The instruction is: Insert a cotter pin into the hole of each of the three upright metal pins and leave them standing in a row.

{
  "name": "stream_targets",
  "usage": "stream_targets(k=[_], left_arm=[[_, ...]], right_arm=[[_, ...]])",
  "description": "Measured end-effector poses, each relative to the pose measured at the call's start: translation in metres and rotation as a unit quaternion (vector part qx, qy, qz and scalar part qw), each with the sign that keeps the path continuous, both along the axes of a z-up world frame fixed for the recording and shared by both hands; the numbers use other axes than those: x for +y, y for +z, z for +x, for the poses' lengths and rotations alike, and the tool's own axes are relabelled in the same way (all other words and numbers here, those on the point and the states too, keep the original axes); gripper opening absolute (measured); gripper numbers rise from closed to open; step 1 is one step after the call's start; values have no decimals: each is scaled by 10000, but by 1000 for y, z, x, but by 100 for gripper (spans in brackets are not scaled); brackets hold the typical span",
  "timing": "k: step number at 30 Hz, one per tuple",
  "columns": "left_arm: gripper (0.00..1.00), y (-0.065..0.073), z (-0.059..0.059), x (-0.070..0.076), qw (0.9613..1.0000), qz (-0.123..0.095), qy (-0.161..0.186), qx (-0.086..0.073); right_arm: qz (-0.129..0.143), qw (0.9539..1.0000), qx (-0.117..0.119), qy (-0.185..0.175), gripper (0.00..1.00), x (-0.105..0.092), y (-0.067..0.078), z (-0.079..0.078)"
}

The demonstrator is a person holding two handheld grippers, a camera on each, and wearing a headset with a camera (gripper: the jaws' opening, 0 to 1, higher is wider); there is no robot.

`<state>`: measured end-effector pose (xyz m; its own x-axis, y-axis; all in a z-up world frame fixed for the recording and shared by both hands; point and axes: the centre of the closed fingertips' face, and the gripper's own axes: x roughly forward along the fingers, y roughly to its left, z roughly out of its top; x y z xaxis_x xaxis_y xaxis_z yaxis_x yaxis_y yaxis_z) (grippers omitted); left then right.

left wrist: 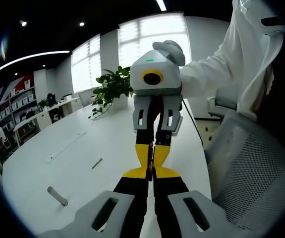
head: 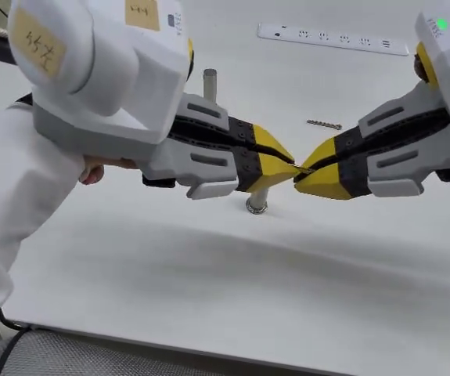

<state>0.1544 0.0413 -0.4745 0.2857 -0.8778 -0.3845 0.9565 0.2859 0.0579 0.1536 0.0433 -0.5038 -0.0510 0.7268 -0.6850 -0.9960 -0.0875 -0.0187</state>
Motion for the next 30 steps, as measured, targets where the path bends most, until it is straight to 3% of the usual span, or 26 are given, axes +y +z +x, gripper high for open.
stream_targets(k=[10, 14, 18, 23, 25, 27, 30], left_arm=[[0, -6, -1, -1, 9999, 135, -37, 11], [0, -5, -3, -2, 9999, 96, -16, 72], [1, -5, -2, -3, 9999, 114, -2, 15], [15, -8, 3, -2, 9999, 159, 27, 21], [15, -12, 7, 0, 9997, 192, 124, 108], [15, -14, 10, 2, 9995, 225, 196, 91], [22, -17, 18, 5, 9988, 285, 393, 115]], right_arm=[[-93, 9999, -100, 52, 0, -4, 1, -3], [-100, 9999, -122, 57, 0, -5, 2, -5], [-119, 9999, -98, -8, 0, -6, 2, -5], [-119, 9997, -138, -137, 0, -8, 1, 2], [-125, 9996, -139, -229, 0, -10, 0, 6], [-194, 9992, -166, -320, 0, -13, -4, 11], [-330, 9981, -103, -511, 0, -20, -11, 16]])
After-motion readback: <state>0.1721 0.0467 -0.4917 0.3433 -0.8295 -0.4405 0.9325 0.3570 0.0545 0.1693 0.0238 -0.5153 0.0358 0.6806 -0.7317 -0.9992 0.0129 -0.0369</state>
